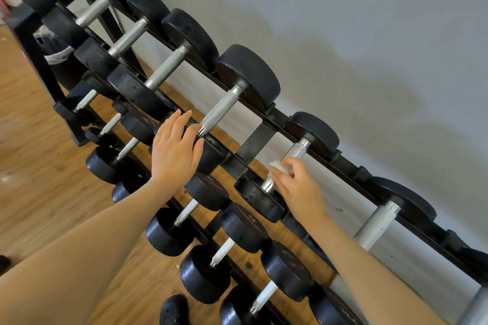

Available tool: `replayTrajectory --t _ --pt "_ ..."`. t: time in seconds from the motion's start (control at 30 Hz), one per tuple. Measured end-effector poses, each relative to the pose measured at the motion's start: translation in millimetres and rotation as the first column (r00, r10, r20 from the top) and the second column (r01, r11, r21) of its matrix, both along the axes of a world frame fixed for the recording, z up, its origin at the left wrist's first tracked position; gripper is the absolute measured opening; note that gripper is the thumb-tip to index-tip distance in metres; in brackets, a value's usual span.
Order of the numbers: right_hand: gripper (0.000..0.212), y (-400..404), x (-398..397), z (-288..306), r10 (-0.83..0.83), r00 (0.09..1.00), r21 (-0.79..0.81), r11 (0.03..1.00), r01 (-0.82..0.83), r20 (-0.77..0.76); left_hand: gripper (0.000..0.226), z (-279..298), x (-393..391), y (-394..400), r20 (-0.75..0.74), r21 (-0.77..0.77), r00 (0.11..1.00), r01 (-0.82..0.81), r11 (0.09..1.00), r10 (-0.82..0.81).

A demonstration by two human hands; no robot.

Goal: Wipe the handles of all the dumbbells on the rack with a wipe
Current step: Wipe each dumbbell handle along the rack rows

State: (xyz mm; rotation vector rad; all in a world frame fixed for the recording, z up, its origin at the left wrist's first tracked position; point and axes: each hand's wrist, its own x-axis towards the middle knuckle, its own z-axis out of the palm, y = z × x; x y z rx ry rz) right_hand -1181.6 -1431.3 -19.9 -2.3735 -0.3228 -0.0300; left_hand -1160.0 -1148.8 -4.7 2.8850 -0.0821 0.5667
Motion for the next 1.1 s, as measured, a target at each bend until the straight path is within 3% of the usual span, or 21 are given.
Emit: replayTrajectory --t 0.07,0.17,0.27,0.37,0.57,0.67,1.1 --pt "0.020 2.4 -5.8 -5.0 -0.054 0.995 0.042 0.998 0.051 0.080 0.030 -0.4 0.1 -0.1 -0.004 0.002 1.000 -0.008 1.000 0.008" --pt "0.024 -0.8 2.9 -11.6 -0.132 0.932 -0.047 0.987 0.156 0.339 0.030 -0.9 0.6 -0.3 -0.004 0.002 1.000 -0.010 1.000 0.010" --pt "0.024 4.4 2.4 -13.7 -0.227 0.890 -0.044 0.963 0.265 0.397 0.030 -0.8 0.5 -0.5 -0.001 -0.004 1.000 -0.009 1.000 0.009" --pt "0.025 8.0 -8.0 -21.7 -0.282 0.882 -0.027 0.949 0.315 0.377 0.031 -1.6 1.1 0.1 -0.008 -0.001 1.000 -0.011 1.000 0.011" --pt "0.023 13.9 -13.9 -17.4 -0.398 0.894 0.305 0.894 0.328 0.205 0.042 -1.1 1.3 0.2 -0.005 0.007 1.000 -0.011 1.000 0.012" --pt "0.022 22.1 -18.7 -18.2 -0.434 0.889 0.392 0.851 0.351 0.147 0.043 -0.2 1.0 -0.6 -0.002 0.006 1.000 -0.011 1.000 0.011" --pt "0.018 24.8 -22.7 -21.7 -0.423 0.888 0.358 0.869 0.341 0.181 0.047 2.2 -0.2 -1.3 -0.009 -0.014 1.000 -0.012 1.000 0.011"
